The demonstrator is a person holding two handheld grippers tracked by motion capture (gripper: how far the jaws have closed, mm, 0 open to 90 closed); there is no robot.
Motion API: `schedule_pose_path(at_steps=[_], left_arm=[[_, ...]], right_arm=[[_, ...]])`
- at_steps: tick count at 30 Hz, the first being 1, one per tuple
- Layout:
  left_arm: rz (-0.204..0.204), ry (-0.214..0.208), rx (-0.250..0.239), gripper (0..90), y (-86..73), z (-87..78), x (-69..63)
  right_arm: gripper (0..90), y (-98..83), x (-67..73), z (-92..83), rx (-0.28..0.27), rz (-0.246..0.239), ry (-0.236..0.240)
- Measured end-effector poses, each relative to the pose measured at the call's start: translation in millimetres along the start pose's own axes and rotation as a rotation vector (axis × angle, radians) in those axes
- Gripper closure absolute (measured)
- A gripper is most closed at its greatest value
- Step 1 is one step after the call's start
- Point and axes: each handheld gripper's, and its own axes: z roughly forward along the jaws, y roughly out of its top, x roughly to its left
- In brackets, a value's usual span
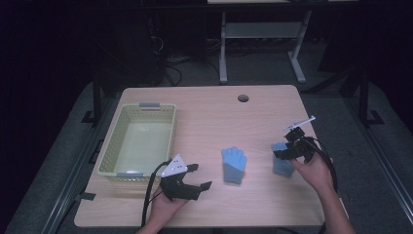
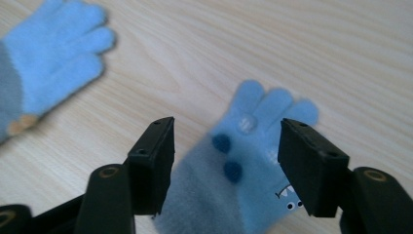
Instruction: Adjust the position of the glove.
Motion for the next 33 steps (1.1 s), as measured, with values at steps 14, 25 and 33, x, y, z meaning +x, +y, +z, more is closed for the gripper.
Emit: schedule_pose_path(at_steps=[14,25,33], left_arm=[[-0.008,0.011,-0.012,19.8,0.1,-0.9,0.6],[-0.014,0.005,-0.006,19.8,-1.2,1.3,0.1],[-0.013,0.001,-0.004,19.8,-1.7,1.7,-1.4]], right_arm=[[45.6,-7.6,-13.6,17.2,0.128,0.079,0.002],[47.0,-13.7,-11.3,26.8,0.174,0.061,-0.025],[55.1,-13.6,-8.5,27.0,0.173,0.050,-0.044]])
